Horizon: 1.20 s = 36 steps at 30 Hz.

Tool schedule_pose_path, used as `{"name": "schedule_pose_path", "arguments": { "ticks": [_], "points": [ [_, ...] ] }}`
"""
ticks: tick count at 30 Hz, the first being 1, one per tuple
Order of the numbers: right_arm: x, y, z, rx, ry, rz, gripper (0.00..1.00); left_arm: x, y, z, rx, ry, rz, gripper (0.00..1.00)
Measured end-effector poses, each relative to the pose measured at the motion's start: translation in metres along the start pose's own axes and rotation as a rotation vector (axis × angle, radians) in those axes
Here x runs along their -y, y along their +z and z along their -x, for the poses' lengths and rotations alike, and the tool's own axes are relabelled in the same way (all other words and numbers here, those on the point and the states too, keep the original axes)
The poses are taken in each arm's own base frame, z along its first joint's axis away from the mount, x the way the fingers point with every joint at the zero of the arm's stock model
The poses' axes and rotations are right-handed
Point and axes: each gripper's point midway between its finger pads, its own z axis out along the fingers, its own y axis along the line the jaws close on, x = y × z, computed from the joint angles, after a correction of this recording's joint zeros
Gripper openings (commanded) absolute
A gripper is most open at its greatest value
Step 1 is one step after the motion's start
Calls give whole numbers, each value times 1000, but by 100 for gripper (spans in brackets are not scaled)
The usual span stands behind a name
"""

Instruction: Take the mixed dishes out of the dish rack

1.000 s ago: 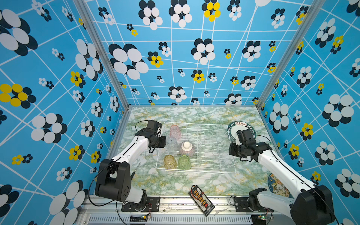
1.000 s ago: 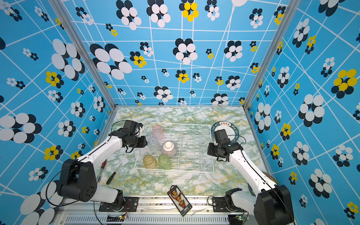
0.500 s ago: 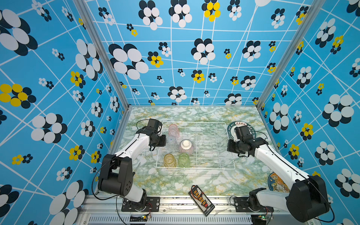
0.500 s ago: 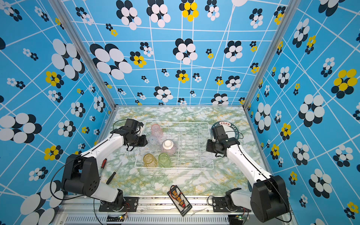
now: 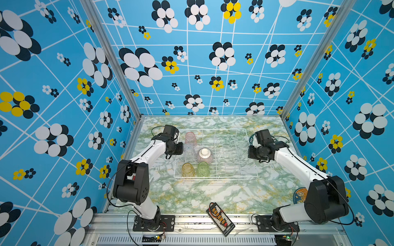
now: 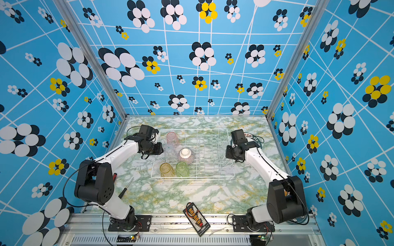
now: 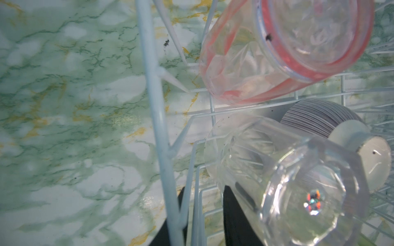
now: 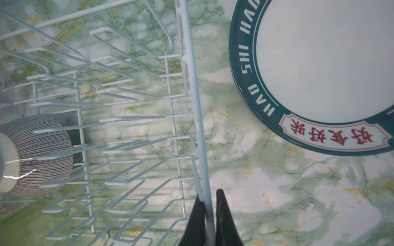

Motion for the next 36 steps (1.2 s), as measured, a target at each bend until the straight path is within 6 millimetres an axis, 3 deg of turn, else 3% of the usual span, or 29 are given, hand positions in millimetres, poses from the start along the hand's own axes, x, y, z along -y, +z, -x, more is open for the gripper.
{"name": "schedule_pose_path", "arguments": {
  "ticks": [8,16,22,25,29,33,36],
  "points": [
    [3,9,19,-1,2,0,0,3,10,25,20,11,-8,30],
    [3,14,30,4,5,10,0,3,13,32,40,16,-13,31],
    [3,14,30,2,8,18,0,6,13,36,56,6,-30,42],
    [3,14,30,1,7,22,8,6,15,35,63,-5,-32,51],
    [4,15,30,1,14,20,26,5,13,36,72,-12,-25,62],
    [4,16,34,19,24,21,43,5,5,41,102,-9,-14,65],
    [5,15,37,32,34,24,48,5,-4,42,125,-5,-4,65]
  ]
}}
